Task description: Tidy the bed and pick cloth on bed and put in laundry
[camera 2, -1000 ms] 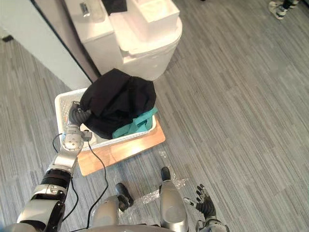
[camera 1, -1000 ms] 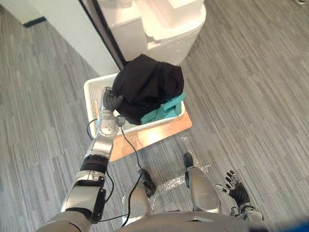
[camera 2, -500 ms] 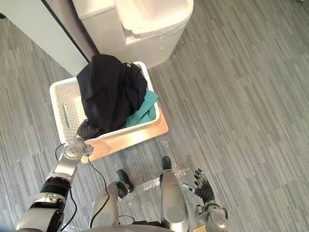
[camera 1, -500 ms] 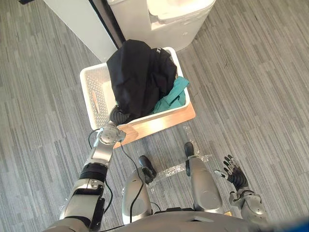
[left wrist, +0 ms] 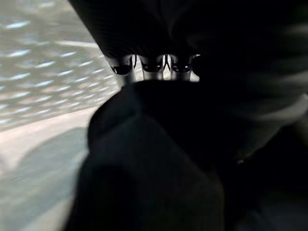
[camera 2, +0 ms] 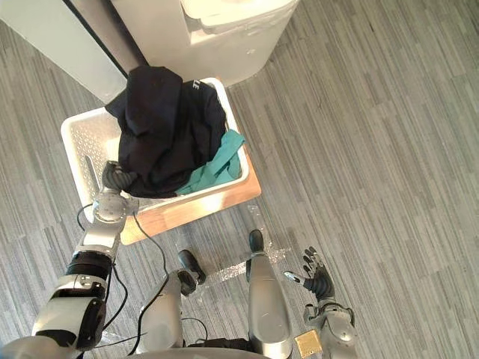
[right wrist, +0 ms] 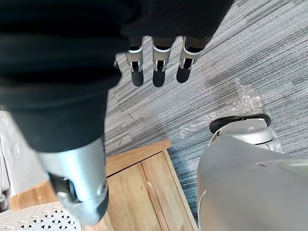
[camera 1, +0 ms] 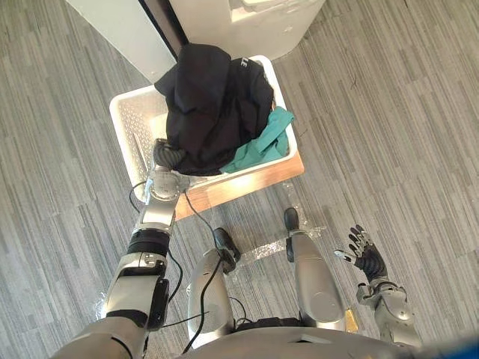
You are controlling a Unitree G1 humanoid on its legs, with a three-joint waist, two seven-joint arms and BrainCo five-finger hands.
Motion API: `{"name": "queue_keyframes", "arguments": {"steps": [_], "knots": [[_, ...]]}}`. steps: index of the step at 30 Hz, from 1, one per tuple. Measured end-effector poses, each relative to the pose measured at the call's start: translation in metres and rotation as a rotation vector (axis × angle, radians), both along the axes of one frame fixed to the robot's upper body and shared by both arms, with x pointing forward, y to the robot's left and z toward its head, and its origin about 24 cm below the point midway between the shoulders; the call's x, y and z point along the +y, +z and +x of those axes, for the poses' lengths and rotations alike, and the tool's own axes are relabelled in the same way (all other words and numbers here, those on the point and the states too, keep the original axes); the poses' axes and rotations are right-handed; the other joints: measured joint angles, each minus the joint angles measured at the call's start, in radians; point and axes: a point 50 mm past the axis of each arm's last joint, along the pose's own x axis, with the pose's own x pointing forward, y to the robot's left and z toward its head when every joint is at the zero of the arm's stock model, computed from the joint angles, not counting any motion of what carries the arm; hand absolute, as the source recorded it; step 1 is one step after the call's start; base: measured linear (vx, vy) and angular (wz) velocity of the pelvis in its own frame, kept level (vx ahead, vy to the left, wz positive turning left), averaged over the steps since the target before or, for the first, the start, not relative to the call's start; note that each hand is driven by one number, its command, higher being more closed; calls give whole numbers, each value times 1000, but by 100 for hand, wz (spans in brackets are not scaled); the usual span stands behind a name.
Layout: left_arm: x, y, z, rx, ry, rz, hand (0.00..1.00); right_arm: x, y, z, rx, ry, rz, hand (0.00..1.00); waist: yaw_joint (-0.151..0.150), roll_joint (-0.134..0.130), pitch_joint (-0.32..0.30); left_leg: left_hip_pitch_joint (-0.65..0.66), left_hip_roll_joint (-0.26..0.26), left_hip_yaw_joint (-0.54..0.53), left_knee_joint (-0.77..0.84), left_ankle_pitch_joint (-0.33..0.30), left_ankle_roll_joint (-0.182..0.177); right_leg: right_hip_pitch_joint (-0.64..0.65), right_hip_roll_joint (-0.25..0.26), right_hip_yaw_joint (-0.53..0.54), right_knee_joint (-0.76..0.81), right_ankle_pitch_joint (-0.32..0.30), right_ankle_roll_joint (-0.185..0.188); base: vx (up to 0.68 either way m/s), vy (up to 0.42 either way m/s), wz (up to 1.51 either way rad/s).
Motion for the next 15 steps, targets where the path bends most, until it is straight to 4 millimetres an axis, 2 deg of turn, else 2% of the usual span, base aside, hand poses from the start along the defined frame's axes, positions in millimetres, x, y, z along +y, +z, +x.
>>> {"name": "queue_keyframes", "arguments": {"steps": [8,12,15], "knots": [[-6,36,-10,-280,-123,-145,0,16,-4,1,7,0,27,0,8,-4,-3,39,-10,-24,-20,11,9,56,-11,-29,-14,4,0,-27,-10,11],[-7,35,-21,-291,-203,-143,0,16,-5,-1,17,-8,25,0,24,-4,-5,62,-15,-28,-43,22,8,81,-14,-45,-23,5,1,-57,-33,7],[-2,17,-39,-240,-235,-149,0,15,-10,-10,51,-10,22,0,34,-5,-41,82,-23,-30,-68,33,4,100,-14,-52,-35,5,1,0,-23,6]]}}
